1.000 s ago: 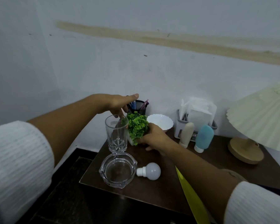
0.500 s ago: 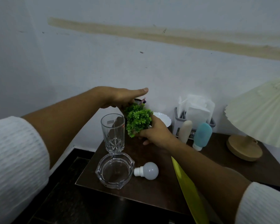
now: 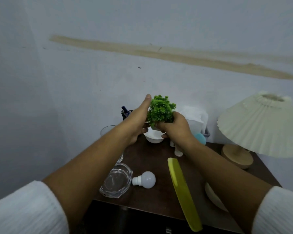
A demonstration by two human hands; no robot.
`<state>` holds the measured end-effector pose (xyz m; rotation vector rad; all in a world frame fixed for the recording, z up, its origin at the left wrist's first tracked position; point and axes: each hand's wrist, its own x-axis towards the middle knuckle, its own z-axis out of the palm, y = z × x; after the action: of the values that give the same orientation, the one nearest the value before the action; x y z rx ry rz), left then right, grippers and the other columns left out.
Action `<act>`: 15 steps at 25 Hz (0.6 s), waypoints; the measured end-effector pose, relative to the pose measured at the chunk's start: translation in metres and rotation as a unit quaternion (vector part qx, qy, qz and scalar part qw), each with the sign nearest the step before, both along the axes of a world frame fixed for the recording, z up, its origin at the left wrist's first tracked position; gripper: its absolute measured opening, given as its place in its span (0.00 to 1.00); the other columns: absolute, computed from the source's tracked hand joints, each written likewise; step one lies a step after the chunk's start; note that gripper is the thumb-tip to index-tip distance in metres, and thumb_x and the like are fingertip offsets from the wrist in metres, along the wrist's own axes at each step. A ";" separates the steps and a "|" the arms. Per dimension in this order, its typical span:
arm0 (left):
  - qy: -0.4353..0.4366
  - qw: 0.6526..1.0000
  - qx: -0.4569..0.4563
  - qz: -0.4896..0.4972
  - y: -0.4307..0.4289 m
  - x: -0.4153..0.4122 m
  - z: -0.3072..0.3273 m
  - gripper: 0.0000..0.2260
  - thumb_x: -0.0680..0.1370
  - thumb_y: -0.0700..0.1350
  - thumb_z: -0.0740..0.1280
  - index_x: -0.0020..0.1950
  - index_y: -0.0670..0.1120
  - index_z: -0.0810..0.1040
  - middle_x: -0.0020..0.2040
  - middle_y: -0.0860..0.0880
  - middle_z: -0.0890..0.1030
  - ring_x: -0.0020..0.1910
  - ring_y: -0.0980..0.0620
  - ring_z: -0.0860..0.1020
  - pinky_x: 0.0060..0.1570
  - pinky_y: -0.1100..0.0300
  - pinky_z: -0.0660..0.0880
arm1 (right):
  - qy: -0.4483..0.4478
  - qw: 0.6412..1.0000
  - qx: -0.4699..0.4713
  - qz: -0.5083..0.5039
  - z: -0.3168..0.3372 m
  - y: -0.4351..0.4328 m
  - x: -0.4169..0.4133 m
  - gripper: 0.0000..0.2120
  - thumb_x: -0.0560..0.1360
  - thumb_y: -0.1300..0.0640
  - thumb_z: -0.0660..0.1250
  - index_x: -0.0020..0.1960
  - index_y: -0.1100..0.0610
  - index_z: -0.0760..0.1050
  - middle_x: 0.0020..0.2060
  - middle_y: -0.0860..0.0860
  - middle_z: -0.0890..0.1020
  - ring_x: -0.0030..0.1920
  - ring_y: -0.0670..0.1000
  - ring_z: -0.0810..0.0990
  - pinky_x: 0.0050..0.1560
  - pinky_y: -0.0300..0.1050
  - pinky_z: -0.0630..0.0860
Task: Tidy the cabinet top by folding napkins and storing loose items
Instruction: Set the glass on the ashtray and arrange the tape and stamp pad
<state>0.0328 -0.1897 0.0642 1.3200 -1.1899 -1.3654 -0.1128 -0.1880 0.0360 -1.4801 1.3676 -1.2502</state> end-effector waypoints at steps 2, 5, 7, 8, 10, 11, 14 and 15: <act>0.025 0.999 0.010 0.028 -0.004 -0.004 -0.008 0.52 0.61 0.81 0.58 0.77 0.50 0.68 0.75 0.47 0.71 0.71 0.46 0.71 0.51 0.53 0.72 | -0.015 1.000 0.011 -0.008 -0.007 -0.003 0.003 0.15 0.72 0.65 0.73 0.58 0.59 0.78 0.47 0.54 0.86 0.47 0.52 0.86 0.44 0.52 0.85; 0.045 0.998 0.007 0.050 -0.012 -0.011 -0.021 0.46 0.67 0.80 0.56 0.76 0.53 0.69 0.74 0.49 0.73 0.70 0.47 0.72 0.54 0.51 0.72 | -0.053 0.998 0.035 -0.016 -0.019 -0.011 0.013 0.12 0.74 0.68 0.69 0.56 0.60 0.78 0.50 0.56 0.84 0.51 0.54 0.84 0.50 0.53 0.85; 0.052 0.997 0.001 0.056 -0.017 -0.017 -0.028 0.36 0.76 0.74 0.53 0.76 0.52 0.70 0.72 0.49 0.74 0.69 0.48 0.73 0.64 0.49 0.70 | -0.069 0.996 0.054 -0.023 -0.028 -0.018 0.018 0.10 0.75 0.68 0.66 0.52 0.56 0.78 0.50 0.56 0.84 0.51 0.55 0.84 0.52 0.56 0.84; 0.051 0.997 0.001 0.061 -0.020 -0.020 -0.032 0.34 0.78 0.72 0.53 0.76 0.52 0.69 0.73 0.49 0.74 0.69 0.47 0.73 0.68 0.47 0.68 | -0.076 0.995 0.066 -0.025 -0.032 -0.021 0.020 0.11 0.75 0.68 0.65 0.52 0.55 0.77 0.50 0.56 0.83 0.52 0.56 0.84 0.52 0.58 0.84; 0.038 0.997 0.005 0.072 -0.027 -0.025 -0.038 0.35 0.77 0.72 0.53 0.78 0.54 0.65 0.75 0.48 0.70 0.71 0.46 0.71 0.71 0.42 0.67 | -0.095 0.991 0.088 -0.021 -0.040 -0.025 0.020 0.13 0.76 0.70 0.62 0.55 0.56 0.76 0.51 0.58 0.83 0.51 0.58 0.84 0.49 0.58 0.85; 0.027 0.997 0.010 0.078 -0.029 -0.026 -0.039 0.36 0.76 0.74 0.54 0.78 0.55 0.64 0.76 0.47 0.70 0.71 0.45 0.71 0.70 0.41 0.69 | -0.096 0.990 0.097 -0.018 -0.042 -0.027 0.019 0.13 0.77 0.69 0.61 0.57 0.56 0.75 0.50 0.58 0.83 0.48 0.57 0.85 0.47 0.56 0.85; -0.001 0.996 0.037 0.086 -0.035 -0.026 -0.044 0.39 0.73 0.76 0.54 0.76 0.55 0.67 0.73 0.46 0.73 0.66 0.44 0.75 0.63 0.44 0.76 | -0.054 0.992 0.117 -0.008 -0.044 -0.025 0.017 0.12 0.78 0.69 0.59 0.56 0.56 0.71 0.44 0.56 0.81 0.38 0.52 0.81 0.34 0.46 0.80; -0.008 0.995 0.043 0.085 -0.036 -0.026 -0.045 0.38 0.73 0.76 0.54 0.76 0.54 0.68 0.72 0.46 0.73 0.65 0.43 0.75 0.62 0.45 0.76 | -0.045 0.991 0.127 -0.002 -0.045 -0.026 0.017 0.11 0.78 0.69 0.58 0.56 0.56 0.71 0.43 0.57 0.80 0.37 0.52 0.79 0.31 0.44 0.77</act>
<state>0.0066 -0.2261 0.0193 1.4606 -1.0144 -1.2973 -0.0959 -0.2140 -0.0093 -1.2322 1.4128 -1.0871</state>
